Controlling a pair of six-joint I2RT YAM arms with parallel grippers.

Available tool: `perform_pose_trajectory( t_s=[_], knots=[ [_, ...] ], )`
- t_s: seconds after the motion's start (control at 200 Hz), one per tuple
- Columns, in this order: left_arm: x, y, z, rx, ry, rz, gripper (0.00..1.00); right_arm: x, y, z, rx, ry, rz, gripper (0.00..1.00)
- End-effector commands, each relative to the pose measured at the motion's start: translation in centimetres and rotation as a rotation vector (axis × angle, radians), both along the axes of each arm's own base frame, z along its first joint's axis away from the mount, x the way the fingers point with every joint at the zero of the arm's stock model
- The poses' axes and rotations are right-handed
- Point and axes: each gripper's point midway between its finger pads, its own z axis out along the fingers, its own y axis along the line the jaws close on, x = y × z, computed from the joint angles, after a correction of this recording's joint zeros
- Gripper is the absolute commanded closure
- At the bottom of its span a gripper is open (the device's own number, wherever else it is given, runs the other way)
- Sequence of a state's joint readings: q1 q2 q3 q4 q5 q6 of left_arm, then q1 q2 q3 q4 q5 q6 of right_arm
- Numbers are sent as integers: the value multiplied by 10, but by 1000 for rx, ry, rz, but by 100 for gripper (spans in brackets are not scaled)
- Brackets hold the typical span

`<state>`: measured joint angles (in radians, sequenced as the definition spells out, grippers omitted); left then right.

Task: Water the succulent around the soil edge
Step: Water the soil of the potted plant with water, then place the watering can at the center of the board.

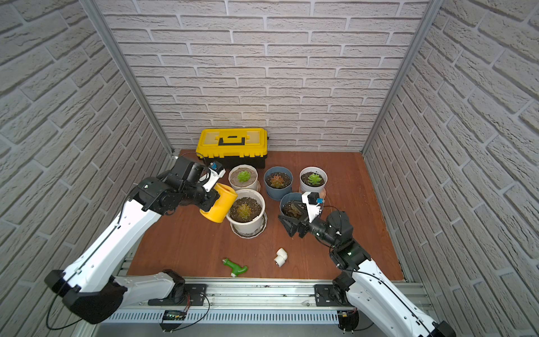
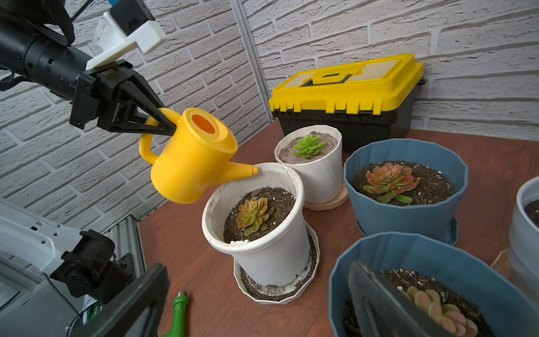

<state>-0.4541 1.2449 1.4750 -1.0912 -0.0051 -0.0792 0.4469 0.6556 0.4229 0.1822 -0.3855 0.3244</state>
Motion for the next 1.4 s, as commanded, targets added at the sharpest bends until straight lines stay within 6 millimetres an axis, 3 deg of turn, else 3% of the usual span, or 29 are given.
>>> perform_pose_trajectory(
  t_s=[0.0,0.35,0.7,0.94,1.125,1.335,1.395],
  knots=[
    [14,-10,21,-50,-69,-20,100,2,0,22,15,-65,-5,0],
    [19,-31,28,-158,-82,-66,100,2,0,22,16,-62,-2,0],
    [6,-41,40,-276,-184,-127,100,1,-1,24,17,-64,-9,0],
    [-14,-60,57,-429,-387,-195,100,-3,-19,49,5,-67,-94,0],
    [-34,-94,56,-492,-549,-262,100,-15,-59,70,-36,-56,-275,0],
    [-55,-150,38,-514,-642,-401,100,-42,-151,86,-74,-17,-697,0],
    [-63,-169,32,-513,-653,-450,100,-50,-168,86,-84,-8,-774,0]
  ],
)
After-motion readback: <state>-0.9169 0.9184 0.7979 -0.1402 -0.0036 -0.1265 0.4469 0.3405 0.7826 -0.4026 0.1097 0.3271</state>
